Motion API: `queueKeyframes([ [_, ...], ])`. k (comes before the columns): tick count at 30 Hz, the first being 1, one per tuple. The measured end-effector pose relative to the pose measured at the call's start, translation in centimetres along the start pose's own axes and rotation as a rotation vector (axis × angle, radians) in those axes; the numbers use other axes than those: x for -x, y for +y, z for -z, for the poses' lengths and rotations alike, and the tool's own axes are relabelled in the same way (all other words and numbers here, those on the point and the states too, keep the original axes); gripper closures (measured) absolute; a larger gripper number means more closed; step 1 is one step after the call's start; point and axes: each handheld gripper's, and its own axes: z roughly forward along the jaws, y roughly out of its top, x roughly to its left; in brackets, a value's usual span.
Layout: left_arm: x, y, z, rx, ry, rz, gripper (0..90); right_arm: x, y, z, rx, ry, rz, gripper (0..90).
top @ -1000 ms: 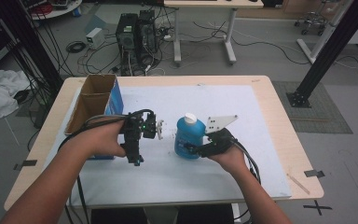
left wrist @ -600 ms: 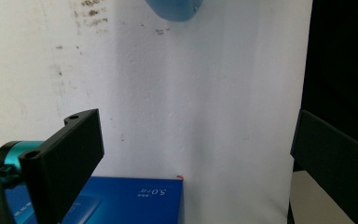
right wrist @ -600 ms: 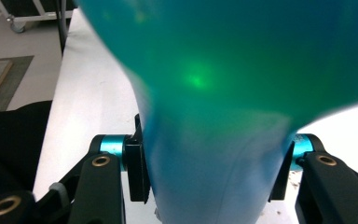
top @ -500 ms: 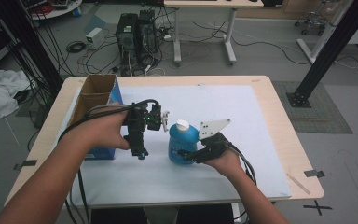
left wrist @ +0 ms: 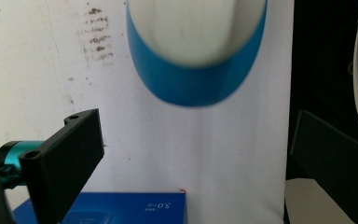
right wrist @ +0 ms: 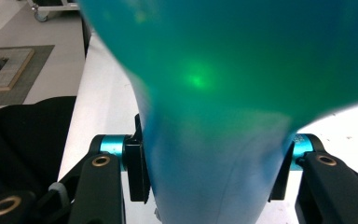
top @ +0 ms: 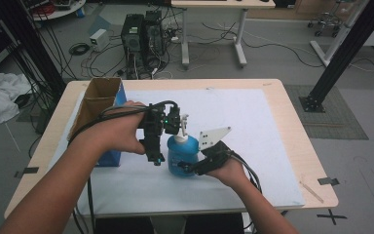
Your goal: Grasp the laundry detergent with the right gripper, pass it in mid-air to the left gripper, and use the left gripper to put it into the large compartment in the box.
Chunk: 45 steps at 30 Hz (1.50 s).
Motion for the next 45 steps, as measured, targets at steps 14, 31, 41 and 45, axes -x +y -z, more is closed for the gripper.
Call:
queueKeyframes([
  [14,0.0,2.1,-0.5,-0.015,-0.012,-0.033,2.5,-0.1,0.7,-0.7,0.0,0.021,0.014,46.8],
  [31,0.1,3.3,-1.7,-0.062,-0.012,-0.044,2.6,-0.3,1.1,-1.1,0.001,0.035,0.014,46.8],
  [41,0.1,3.4,-1.9,-0.082,-0.019,-0.042,9.7,-0.2,1.2,-1.0,-0.001,0.04,0.011,46.9],
  [45,0.1,3.6,-1.9,-0.088,-0.022,-0.039,11.1,-0.2,1.2,-1.0,0.0,0.04,0.014,46.9],
])
